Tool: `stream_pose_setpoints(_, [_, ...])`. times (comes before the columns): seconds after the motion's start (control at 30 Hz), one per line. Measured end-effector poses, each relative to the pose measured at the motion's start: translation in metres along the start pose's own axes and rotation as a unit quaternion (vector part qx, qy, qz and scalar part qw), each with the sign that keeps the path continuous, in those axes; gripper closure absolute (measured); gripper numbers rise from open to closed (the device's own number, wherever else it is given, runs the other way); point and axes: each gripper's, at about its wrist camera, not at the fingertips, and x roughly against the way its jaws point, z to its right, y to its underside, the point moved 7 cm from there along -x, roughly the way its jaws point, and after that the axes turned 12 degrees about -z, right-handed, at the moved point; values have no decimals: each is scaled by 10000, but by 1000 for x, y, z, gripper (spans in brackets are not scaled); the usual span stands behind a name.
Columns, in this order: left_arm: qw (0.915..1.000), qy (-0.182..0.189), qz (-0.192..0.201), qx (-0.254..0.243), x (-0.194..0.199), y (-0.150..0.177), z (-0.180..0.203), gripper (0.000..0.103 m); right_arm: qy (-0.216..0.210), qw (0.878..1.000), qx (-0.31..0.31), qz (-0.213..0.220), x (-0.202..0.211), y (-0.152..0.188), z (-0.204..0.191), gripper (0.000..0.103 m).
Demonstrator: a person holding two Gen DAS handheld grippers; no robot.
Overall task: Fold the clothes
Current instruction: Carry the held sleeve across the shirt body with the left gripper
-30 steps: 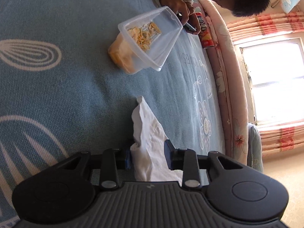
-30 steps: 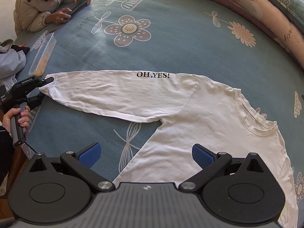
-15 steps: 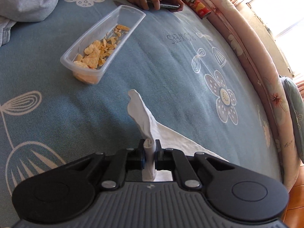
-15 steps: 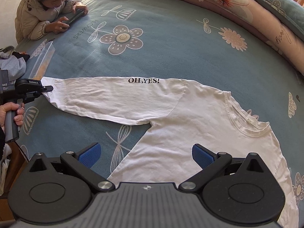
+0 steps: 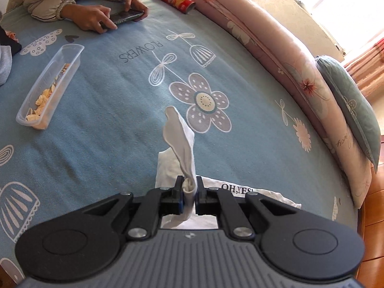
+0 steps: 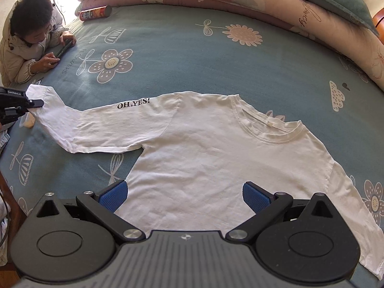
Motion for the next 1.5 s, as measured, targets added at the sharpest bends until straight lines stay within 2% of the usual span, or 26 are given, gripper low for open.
stream_pose_setpoints(0.1, [9998,-3,-91,-176,1,2,32,97,139,9998,-114,6,4,11,24,0])
stream_pose_setpoints(0.4, [9962,165,-294,-805,-2,15,137,97,185,9990,-372,176,34,39,74,0])
stream_pose_setpoints(0.63, [9936,388,-372,-990,-13,38,199,97,224,9984,-517,92,41,56,108,0])
stream_pose_setpoints(1.07, [9909,780,-421,-1011,-49,83,279,97,490,9971,-590,-15,57,85,172,0])
stream_pose_setpoints(1.27, [9901,793,-363,-1099,-75,102,310,97,605,9970,-443,-165,60,95,194,0])
stream_pose_setpoints(1.5, [9875,778,-477,-1286,-116,128,337,97,799,9961,-159,-341,60,98,207,0])
